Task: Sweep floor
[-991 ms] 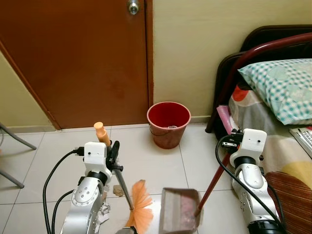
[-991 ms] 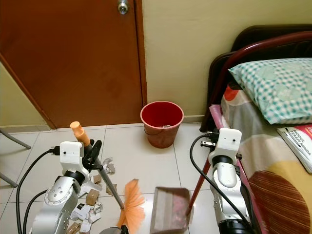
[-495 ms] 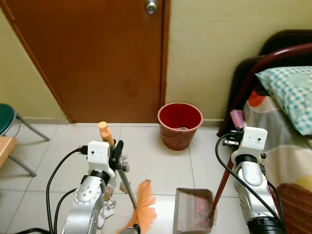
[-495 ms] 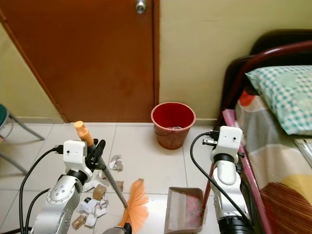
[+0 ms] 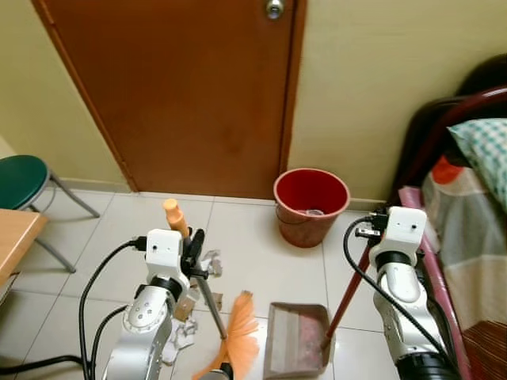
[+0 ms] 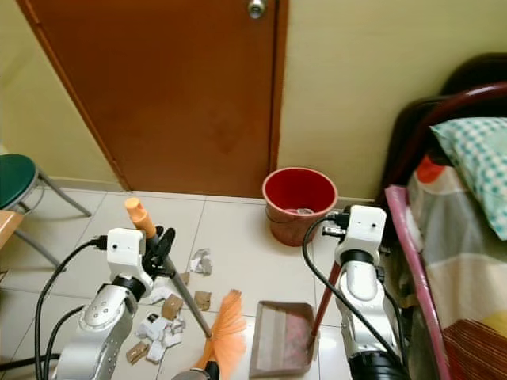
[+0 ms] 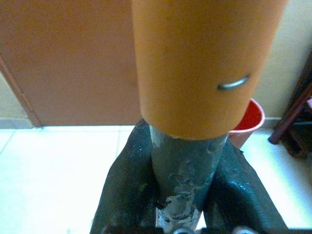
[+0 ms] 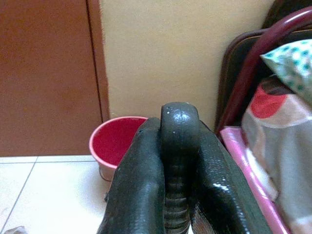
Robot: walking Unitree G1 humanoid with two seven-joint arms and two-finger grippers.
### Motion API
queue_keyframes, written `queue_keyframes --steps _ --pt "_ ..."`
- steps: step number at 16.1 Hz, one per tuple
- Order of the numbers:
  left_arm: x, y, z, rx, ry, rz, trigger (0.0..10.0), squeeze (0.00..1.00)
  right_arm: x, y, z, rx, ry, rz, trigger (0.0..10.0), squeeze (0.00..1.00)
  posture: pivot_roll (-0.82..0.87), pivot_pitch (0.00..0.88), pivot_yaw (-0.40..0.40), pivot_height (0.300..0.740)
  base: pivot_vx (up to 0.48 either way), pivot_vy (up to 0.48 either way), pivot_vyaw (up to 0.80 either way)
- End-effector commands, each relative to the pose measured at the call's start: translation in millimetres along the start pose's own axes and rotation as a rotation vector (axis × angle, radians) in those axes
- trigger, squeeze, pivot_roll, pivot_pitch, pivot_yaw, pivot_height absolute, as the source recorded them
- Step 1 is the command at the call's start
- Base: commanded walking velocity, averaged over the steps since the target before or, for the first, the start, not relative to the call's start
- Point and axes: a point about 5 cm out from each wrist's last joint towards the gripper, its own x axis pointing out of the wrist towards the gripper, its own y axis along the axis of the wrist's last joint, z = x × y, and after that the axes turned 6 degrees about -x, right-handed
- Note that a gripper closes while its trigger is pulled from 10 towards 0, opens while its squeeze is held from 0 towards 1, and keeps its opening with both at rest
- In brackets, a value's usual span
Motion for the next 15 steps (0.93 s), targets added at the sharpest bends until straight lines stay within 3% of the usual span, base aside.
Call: queue_keyframes --steps 1,10,15 --pt "-1.0 -1.9 -1.4 0.021 0.002 -0.021 10.0 0.0 1.7 2.2 4.9 -0.009 -0.028 0.013 10.0 0.0 0.07 0.13 0.03 0.74 0.0 0.0 0.8" --pt "0.5 -5.7 13.0 0.034 -0.08 -0.047 10.0 0.0 -0.2 -0.7 9.1 -0.04 -0.06 -0.004 10.0 0.0 0.06 0.135 0.031 0.74 0.0 0.0 0.73" --pt "-1.7 -5.7 25.6 0.057 -0.187 -0.051 10.0 0.0 1.6 -12.4 20.4 -0.044 -0.119 -0.073 10.0 0.0 0.07 0.14 0.023 0.74 0.0 0.0 0.0"
